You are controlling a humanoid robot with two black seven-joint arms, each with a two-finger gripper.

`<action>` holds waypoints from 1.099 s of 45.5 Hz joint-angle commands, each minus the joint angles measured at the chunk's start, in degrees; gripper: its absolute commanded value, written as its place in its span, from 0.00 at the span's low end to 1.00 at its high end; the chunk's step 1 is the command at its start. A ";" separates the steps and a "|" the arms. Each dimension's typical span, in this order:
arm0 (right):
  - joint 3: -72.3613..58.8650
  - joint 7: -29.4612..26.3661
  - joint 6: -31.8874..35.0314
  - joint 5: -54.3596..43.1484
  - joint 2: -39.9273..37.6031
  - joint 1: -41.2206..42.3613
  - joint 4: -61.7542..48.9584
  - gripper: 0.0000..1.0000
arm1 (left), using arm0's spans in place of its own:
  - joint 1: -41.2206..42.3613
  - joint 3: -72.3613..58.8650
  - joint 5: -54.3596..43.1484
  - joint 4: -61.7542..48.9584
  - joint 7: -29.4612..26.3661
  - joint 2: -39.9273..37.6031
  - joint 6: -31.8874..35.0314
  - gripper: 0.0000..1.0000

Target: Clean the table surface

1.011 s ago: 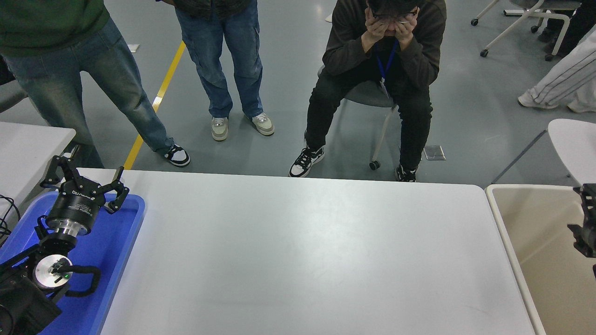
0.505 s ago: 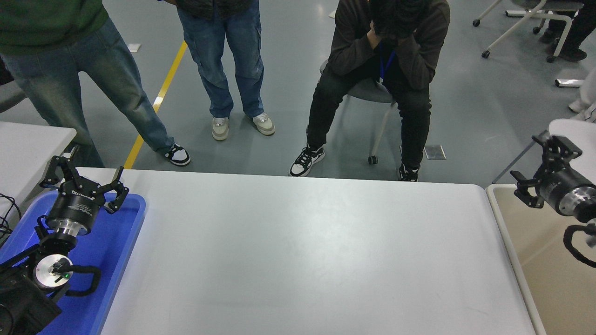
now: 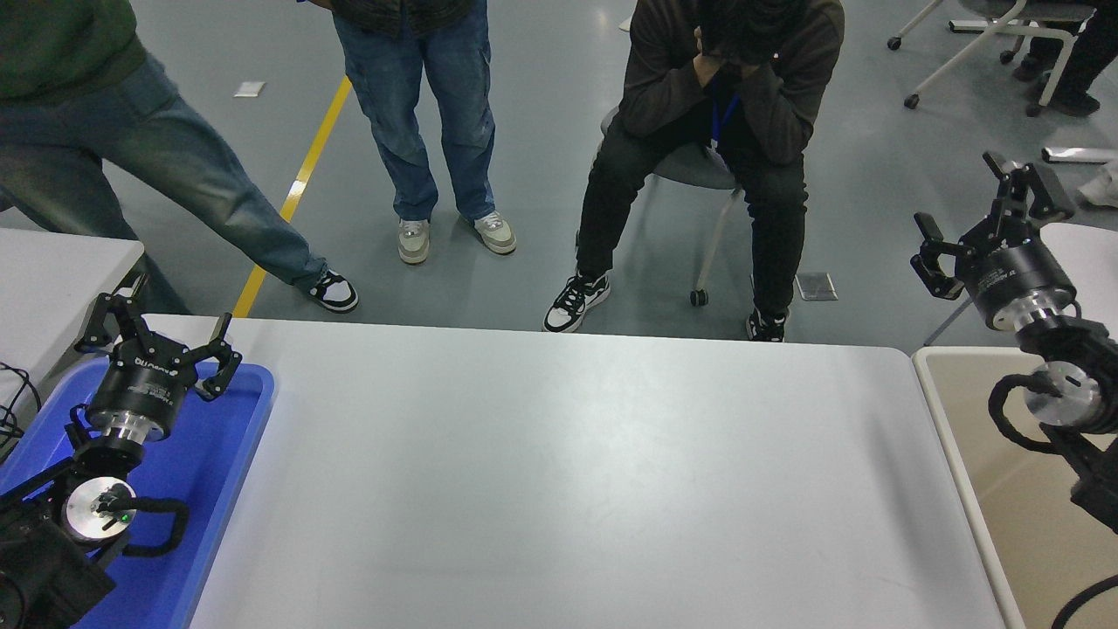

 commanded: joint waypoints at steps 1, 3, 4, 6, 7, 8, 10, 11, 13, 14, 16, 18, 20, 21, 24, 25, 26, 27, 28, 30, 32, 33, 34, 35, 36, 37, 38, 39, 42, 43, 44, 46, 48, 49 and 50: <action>-0.89 2.68 -4.19 0.04 3.35 -0.81 5.83 0.99 | 0.00 0.00 0.00 0.00 0.00 0.00 0.00 1.00; -0.27 2.77 -5.95 0.04 4.75 -1.34 6.53 0.99 | 0.00 0.00 0.00 0.00 0.00 0.00 0.00 1.00; -0.01 2.94 -6.57 0.04 5.80 -1.51 6.62 0.99 | 0.00 0.00 0.00 0.00 0.00 0.00 0.00 1.00; 0.26 3.21 -7.88 -0.05 7.83 -1.78 6.62 0.99 | 0.00 0.00 0.00 0.00 0.00 0.00 0.00 1.00; 0.35 3.21 -8.50 -0.05 8.71 -1.87 6.71 0.99 | 0.00 0.00 0.00 0.00 0.00 0.00 0.00 1.00; 0.35 3.29 -9.37 -0.05 9.50 -1.95 6.71 0.99 | 0.00 0.00 0.00 0.00 0.00 0.00 0.00 1.00; 0.35 3.47 -11.39 -0.22 10.90 -2.13 6.71 0.99 | 0.00 0.00 0.00 0.00 0.00 0.00 0.00 1.00; 0.35 3.82 -12.45 -0.22 11.52 -2.22 6.71 0.99 | 0.00 0.00 0.00 0.00 0.00 0.00 0.00 1.00; 0.35 4.17 -14.21 -0.31 12.67 -2.30 6.71 0.99 | 0.00 0.00 0.00 0.00 0.00 0.00 0.00 1.00; 0.35 4.35 -15.09 -0.22 13.02 -2.39 6.71 0.99 | 0.00 0.00 0.00 0.00 0.00 0.00 0.00 1.00; 0.35 4.70 -17.02 -0.31 13.72 -2.66 6.45 0.99 | 0.00 0.00 0.00 0.00 0.00 0.00 0.00 1.00; 0.35 5.23 -18.78 -0.40 14.51 -2.83 5.92 0.99 | 0.00 0.00 0.00 0.00 0.00 0.00 0.00 1.00; 0.26 5.75 -20.28 -0.66 15.04 -2.92 5.57 0.99 | 0.00 0.00 0.00 0.00 0.00 0.00 0.00 1.00; 0.26 5.76 -21.07 -0.75 15.13 -2.92 5.13 0.99 | 0.00 0.00 0.00 0.00 0.00 0.00 0.00 1.00; -1.32 5.67 -23.36 -1.10 15.57 -2.75 1.01 0.99 | 0.00 0.00 0.00 0.00 0.00 0.00 0.00 1.00; -1.58 5.67 -23.36 -1.10 16.01 -2.75 0.04 0.99 | 0.00 0.00 0.00 0.00 0.00 0.00 0.00 1.00; -1.85 5.67 -23.27 -1.10 16.44 -2.75 -0.66 0.99 | 0.00 0.00 0.00 0.00 0.00 0.00 0.00 1.00; -2.03 5.67 -23.27 -1.10 16.71 -2.83 -1.19 0.99 | 0.00 0.00 0.00 0.00 0.00 0.00 0.00 1.00; -2.03 5.67 -23.18 -1.10 16.80 -2.92 -1.46 0.99 | 0.00 0.00 0.00 0.00 0.00 0.00 0.00 1.00; -2.11 5.67 -22.92 -1.19 16.80 -3.53 -1.55 0.99 | 0.00 0.00 0.00 0.00 0.00 0.00 0.00 1.00; -1.94 5.76 -22.48 -1.19 16.54 -4.85 -1.37 0.99 | 0.00 0.00 0.00 0.00 0.00 0.00 0.00 1.00; -1.24 5.76 -21.87 -1.19 16.28 -6.25 -0.94 0.99 | 0.00 0.00 0.00 0.00 0.00 0.00 0.00 1.00; -0.89 5.76 -21.34 -1.10 15.93 -6.87 -0.67 0.99 | 0.00 0.00 0.00 0.00 0.00 0.00 0.00 1.00; -0.71 5.84 -20.64 -1.10 15.66 -7.57 -0.50 0.99 | 0.00 0.00 0.00 0.00 0.00 0.00 0.00 1.00; -0.53 6.02 -19.59 -1.10 15.40 -8.19 -0.23 0.99 | 0.00 0.00 0.00 0.00 0.00 0.00 0.00 1.00; -0.18 6.19 -18.27 -1.10 15.13 -8.80 -0.06 0.99 | 0.00 0.00 0.00 0.00 0.00 0.00 0.00 1.00; 0.08 6.28 -16.78 -1.10 15.04 -9.42 0.03 0.99 | 0.00 0.00 0.00 0.00 0.00 0.00 0.00 1.00; 0.52 6.46 -15.29 -1.10 15.04 -10.03 0.12 0.99 | 0.00 0.00 0.00 0.00 0.00 0.00 0.00 1.00; 1.84 7.25 -12.12 -1.10 14.87 -11.18 -0.32 0.99 | 0.00 0.00 0.00 0.00 0.00 0.00 0.00 1.00; 2.19 7.34 -11.67 -1.10 14.87 -11.27 -0.58 0.99 | 0.00 0.00 0.00 0.00 0.00 0.00 0.00 1.00; 2.37 7.34 -11.32 -1.19 14.87 -11.36 -0.84 0.99 | 0.00 0.00 0.00 0.00 0.00 0.00 0.00 1.00; 2.37 7.43 -10.88 -1.19 14.78 -11.36 -1.46 0.99 | 0.00 0.00 0.00 0.00 0.00 0.00 0.00 1.00; 2.28 7.43 -10.70 -1.19 14.52 -11.36 -2.51 0.99 | 0.00 0.00 0.00 0.00 0.00 0.00 0.00 1.00; 2.11 7.51 -10.62 -1.19 14.34 -11.36 -3.21 0.99 | 0.00 0.00 0.00 0.00 0.00 0.00 0.00 1.00; 1.93 7.51 -10.53 -1.19 14.17 -11.36 -3.83 0.99 | 0.00 0.00 0.00 0.00 0.00 0.00 0.00 1.00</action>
